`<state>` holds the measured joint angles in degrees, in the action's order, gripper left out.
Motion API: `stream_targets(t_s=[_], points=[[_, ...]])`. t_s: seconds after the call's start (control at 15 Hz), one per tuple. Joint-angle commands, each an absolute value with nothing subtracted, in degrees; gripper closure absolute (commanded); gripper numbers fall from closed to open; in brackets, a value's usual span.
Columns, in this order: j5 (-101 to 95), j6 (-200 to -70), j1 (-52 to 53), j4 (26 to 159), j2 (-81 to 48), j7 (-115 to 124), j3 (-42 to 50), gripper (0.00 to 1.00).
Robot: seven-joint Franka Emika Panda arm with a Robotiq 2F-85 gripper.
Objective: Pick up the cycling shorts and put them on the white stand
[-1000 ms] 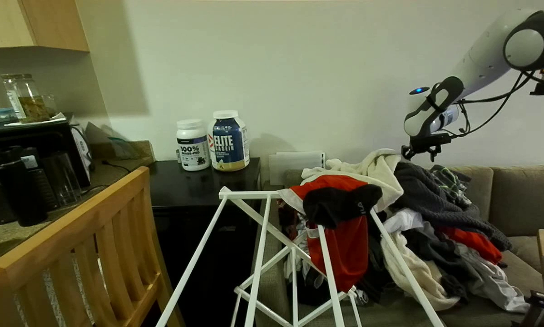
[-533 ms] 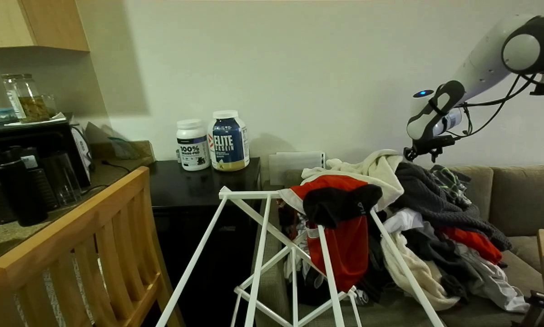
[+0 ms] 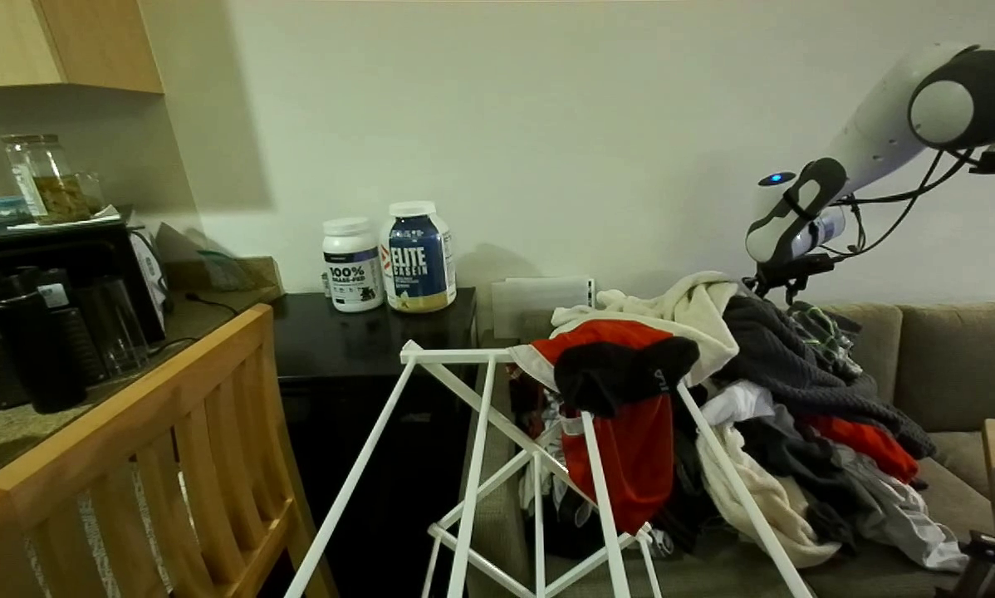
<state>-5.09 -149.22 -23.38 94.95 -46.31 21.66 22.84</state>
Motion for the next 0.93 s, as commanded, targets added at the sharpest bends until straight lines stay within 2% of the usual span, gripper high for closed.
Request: stream_targets(t_s=[0.0, 0.4, 0.47, 0.87], points=[[-2.24, -151.38, -24.21, 94.79, -46.77, 18.44, 21.81, 0.59], [-0.21, -151.87, -23.92, 95.73, -46.00, 18.61, 20.93, 0.98], [-0.07, -152.02, -23.80, 95.83, -45.99, 18.68, 20.93, 1.00], [-1.45, -151.28, -20.94, 96.74, -43.79, 20.56, 23.24, 0.99]])
